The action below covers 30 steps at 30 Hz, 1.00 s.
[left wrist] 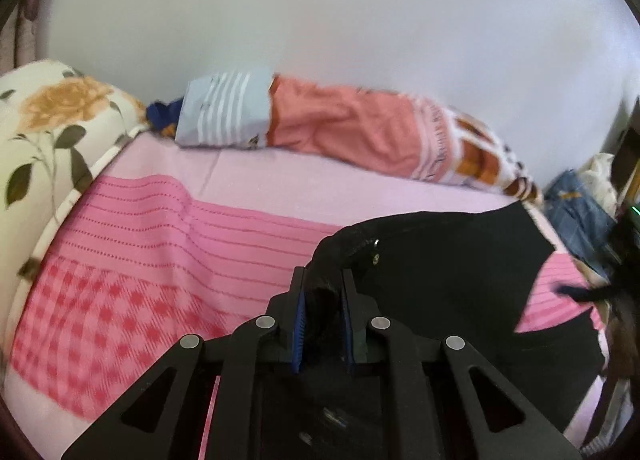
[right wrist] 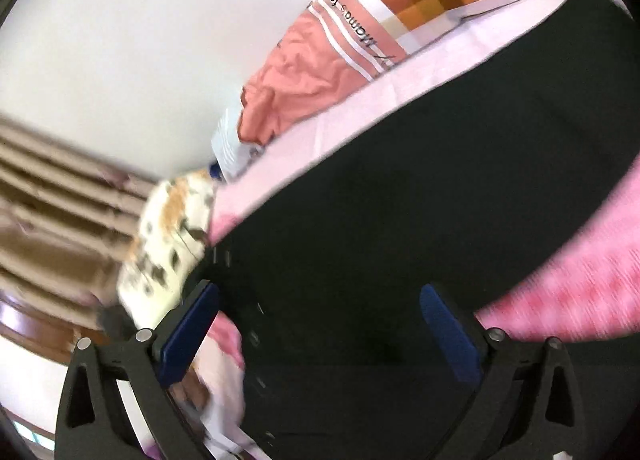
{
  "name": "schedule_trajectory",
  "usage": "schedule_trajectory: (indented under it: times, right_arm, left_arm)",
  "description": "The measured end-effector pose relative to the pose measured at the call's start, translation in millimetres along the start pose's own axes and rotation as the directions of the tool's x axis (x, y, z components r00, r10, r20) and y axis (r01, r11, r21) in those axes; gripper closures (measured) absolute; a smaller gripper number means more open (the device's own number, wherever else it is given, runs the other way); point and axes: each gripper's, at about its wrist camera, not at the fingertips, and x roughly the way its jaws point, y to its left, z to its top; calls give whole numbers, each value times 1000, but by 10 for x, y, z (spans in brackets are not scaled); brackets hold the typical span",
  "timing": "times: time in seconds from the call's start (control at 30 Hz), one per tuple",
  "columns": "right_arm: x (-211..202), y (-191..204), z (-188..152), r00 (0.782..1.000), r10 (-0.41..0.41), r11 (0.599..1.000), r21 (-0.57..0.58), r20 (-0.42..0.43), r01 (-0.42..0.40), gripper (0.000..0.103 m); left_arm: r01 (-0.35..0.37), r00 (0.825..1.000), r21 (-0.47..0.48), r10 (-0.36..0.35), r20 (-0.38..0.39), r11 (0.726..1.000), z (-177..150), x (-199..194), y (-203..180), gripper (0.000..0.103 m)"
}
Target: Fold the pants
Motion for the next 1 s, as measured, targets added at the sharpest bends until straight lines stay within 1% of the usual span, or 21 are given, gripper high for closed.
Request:
schedule_trajectory:
  times: [0.07,0.13,0.17,0.23,0.27,0.3,0.33,0.37,0.43,0.5,0.53,0.57,0.63,0.7,0.73,0.77,0.83,0.87,1.0]
  right_arm:
    - [230,-58,272,999,19,999,38,-40,-18,9]
    - [442,-173,464,994,70,991,118,-82,-60,12]
    - [581,-237,561,990,87,985,158,-115,-68,16]
    - [750,-354,678,985,107,970,232,-138,-73,24]
    - [820,-411,703,983,116,963,259,-145,-76,34]
    - [881,-449,720,983,99,963,263,-154,-55,47]
    - [911,-486,728,984,66,965,263,-164,-21,85]
    - [912,-541,733,985,25,964,267,-170,22,95]
    - [808,-548,628,991,10,969,246,-133,24,95]
    - [566,-417,454,997,-56,987,148,-61,65,95]
    - [414,-312,302,996,-82,992,89,-22,84,95]
    - [330,-245,215,995,-103,994,41,-3,103,95]
    - [137,-71,-101,990,-140,988,-61,17,141,95]
    - [-27,-21,-484,990,-144,984,-103,2,143,95]
    - [-81,-28,-718,990,-142,984,-106,-19,140,95]
    - [-136,-86,-865,989,-141,985,-103,-39,137,95]
    - [-167,-200,-1199,987,-132,989,-74,-94,125,95]
    - [-184,-317,-1377,985,-118,993,-42,-128,114,95]
    - [27,-561,-1782,967,-81,994,55,-243,97,95]
  left_arm:
    - [31,999,-10,-31,21,999,-124,-187,-132,88]
    - [38,999,-6,-38,31,999,-286,-362,-265,88]
    - [47,998,-9,-46,37,999,-358,-440,-318,88]
    - [64,998,-26,-63,32,998,-481,-545,-359,88]
    - [62,998,-36,-61,27,997,-534,-581,-386,88]
    - [62,998,-45,-61,24,997,-577,-618,-424,88]
    - [64,998,-55,-63,20,996,-634,-647,-447,88]
    - [63,998,-74,-62,15,995,-674,-665,-467,87]
    - [67,998,-114,-67,5,991,-725,-677,-457,87]
    - [61,998,-146,-62,-5,987,-742,-687,-453,87]
    - [64,998,-160,-66,-12,985,-740,-698,-435,87]
    - [61,998,-169,-65,-20,984,-740,-720,-413,87]
    - [45,998,-181,-52,-35,983,-758,-782,-351,87]
    - [41,997,-209,-54,-58,977,-812,-856,-287,87]
    - [33,996,-220,-49,-69,975,-861,-901,-260,87]
    - [25,996,-225,-44,-82,974,-913,-939,-245,86]
    - [0,993,-223,-27,-116,975,-1057,-999,-231,86]
    - [-14,991,-224,-17,-136,975,-1133,-1012,-224,86]
    - [-75,975,-270,15,-221,960,-1565,-1046,-137,85]
